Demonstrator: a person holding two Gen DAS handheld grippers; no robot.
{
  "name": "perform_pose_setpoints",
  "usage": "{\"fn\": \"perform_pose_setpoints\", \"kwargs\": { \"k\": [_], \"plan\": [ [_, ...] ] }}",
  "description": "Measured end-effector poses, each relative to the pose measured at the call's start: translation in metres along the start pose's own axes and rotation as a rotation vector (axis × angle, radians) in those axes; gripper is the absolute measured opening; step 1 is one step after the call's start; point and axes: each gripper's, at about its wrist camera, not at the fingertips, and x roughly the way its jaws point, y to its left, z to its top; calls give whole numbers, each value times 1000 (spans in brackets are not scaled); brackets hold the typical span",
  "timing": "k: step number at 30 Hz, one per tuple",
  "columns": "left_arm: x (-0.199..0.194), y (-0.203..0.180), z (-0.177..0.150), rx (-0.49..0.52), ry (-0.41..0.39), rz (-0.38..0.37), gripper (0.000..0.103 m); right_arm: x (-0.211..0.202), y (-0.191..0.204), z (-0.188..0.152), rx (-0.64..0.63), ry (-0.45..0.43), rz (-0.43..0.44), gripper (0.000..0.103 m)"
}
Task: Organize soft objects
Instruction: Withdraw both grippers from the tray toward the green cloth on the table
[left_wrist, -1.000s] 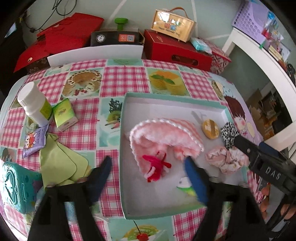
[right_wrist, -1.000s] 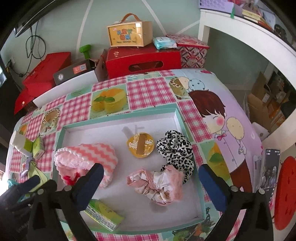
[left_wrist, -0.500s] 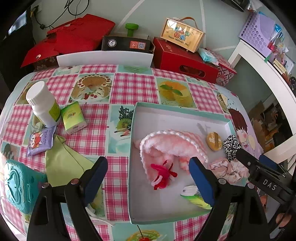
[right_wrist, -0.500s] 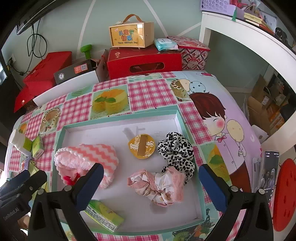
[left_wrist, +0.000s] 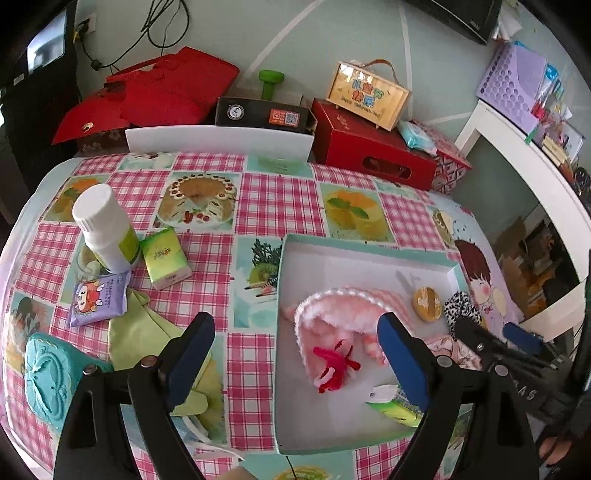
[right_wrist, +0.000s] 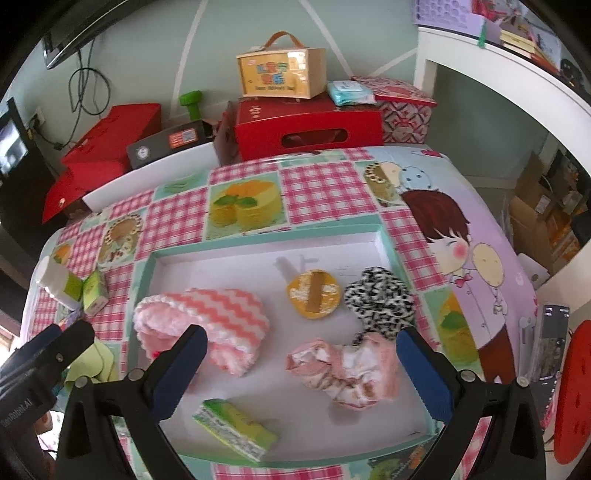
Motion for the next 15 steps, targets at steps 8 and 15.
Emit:
{"fn": "perform_pose_setpoints", "kwargs": {
  "k": [8, 15],
  "plan": [
    [-26, 34, 14, -59, -50, 66, 90, -4, 34, 0, -27, -6, 68, 103],
    [-64, 84, 25, -116, -148, 191, 91, -6, 66, 0, -81, -12, 112, 103]
  ]
}}
